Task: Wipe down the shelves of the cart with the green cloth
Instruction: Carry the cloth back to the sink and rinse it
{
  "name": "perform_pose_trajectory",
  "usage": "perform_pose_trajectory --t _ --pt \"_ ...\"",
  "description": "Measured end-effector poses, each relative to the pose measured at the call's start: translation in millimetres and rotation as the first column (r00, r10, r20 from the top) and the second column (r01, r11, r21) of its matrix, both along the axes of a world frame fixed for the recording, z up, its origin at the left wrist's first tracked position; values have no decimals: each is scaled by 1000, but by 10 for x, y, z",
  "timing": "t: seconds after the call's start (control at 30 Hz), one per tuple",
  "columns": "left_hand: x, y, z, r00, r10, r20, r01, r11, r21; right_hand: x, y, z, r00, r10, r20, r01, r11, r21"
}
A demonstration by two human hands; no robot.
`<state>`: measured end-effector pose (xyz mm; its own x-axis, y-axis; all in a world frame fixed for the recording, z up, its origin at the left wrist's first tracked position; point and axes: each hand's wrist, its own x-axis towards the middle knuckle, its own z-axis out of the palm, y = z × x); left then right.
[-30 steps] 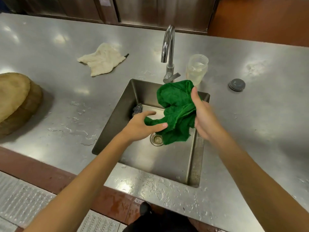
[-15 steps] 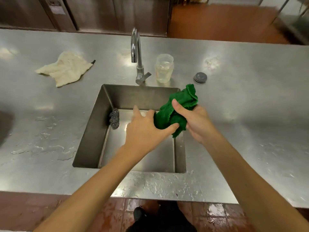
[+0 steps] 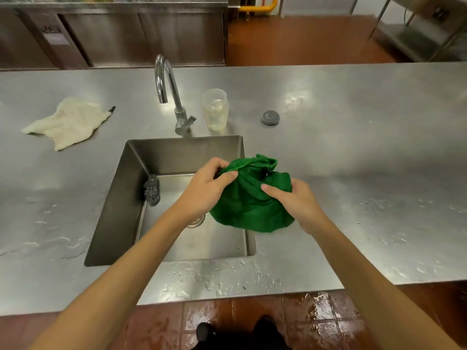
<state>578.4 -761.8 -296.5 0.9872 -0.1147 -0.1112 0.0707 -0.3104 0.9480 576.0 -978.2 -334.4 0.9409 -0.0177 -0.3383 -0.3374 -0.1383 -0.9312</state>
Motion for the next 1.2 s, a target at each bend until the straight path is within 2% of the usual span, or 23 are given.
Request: perform_pose_trajectory --t 0.1,0.17,0.23,0.3,0.4,0.5,0.57,0.63,0.7,0.83,0.9,0.97,1.2 --pt "-6 -274 68 998 -66 -5 66 998 15 -5 -280 -24 997 40 -62 -51 980 -191" --pt "-11 -436 104 988 -151 9 151 987 49 0 -424 -5 991 118 -63 -133 920 -368" --pt "-31 -554 138 976 -214 42 209 973 102 9 -504 15 981 195 -6 -161 787 -595" --pt "-60 -643 185 970 -231 81 216 963 164 18 -525 87 974 221 45 -115 658 -744" --pt "-117 -712 296 961 -230 152 188 950 249 75 -492 267 954 290 -74 -210 471 -857" --pt "-188 -648 420 956 -231 181 167 936 311 149 -416 454 924 356 -137 -272 364 -891" --pt "-254 -547 468 956 -231 182 160 929 334 199 -315 525 871 479 -110 -311 365 -877" --pt "-334 -424 481 956 -236 177 157 915 372 204 -172 584 766 640 -62 -417 420 -806" --pt "-412 -260 473 954 -243 179 161 911 379 174 9 621 648 760 49 -500 473 -725" --pt "-576 201 484 953 -237 190 145 905 400 74 435 590 490 852 187 -532 462 -710" --pt "-682 505 494 949 -233 214 122 894 430 6 674 584 474 852 222 -558 486 -673" --pt "-806 865 508 942 -232 241 81 858 508 -64 940 600 502 837 217 -583 513 -630" --pt "-1241 2189 493 964 -182 192 2 730 684 -246 2001 681 437 884 166 -523 400 -753"
